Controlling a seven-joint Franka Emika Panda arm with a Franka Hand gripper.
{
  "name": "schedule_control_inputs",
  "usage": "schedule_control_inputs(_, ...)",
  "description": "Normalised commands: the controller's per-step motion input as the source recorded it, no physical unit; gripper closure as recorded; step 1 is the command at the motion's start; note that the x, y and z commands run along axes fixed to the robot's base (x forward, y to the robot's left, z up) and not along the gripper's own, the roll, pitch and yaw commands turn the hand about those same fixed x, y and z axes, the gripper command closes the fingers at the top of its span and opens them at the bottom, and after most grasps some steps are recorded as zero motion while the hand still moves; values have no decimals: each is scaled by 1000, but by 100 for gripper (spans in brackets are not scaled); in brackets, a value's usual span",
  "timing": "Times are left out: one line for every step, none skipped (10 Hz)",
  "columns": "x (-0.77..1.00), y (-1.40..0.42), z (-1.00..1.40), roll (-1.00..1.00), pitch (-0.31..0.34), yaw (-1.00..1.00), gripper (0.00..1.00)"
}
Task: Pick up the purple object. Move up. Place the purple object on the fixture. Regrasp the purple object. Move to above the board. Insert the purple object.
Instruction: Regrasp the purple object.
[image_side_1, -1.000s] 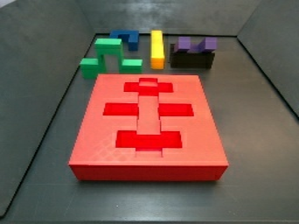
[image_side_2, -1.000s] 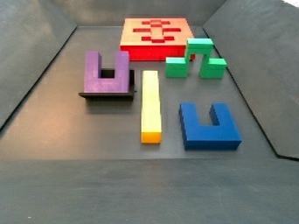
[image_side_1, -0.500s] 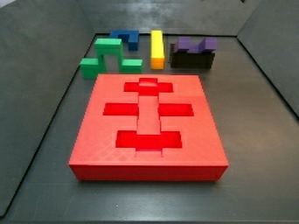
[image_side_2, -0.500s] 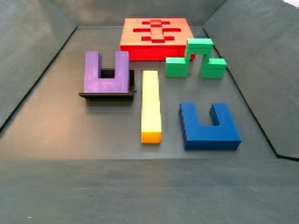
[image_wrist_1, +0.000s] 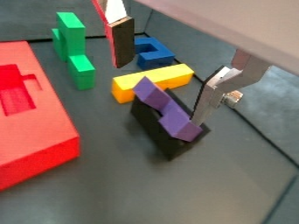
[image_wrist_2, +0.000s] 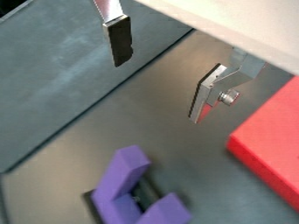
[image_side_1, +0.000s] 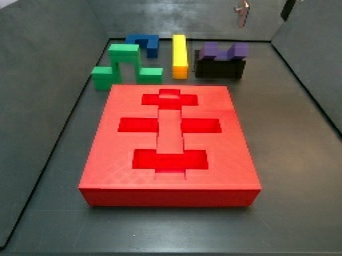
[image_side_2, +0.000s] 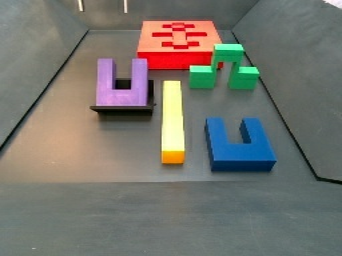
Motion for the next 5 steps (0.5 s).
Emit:
schedule_control_inputs(829, 63, 0, 1000, 46, 83, 0)
schedule_control_inputs(840, 69, 0, 1000, 46, 66, 0)
schedule_control_inputs(829, 91, 0, 1000, 6, 29, 0)
schedule_control_inputs(811, 103, 0, 1000, 0, 11, 0)
schedule_control_inputs(711, 126, 0, 1000, 74, 34, 0)
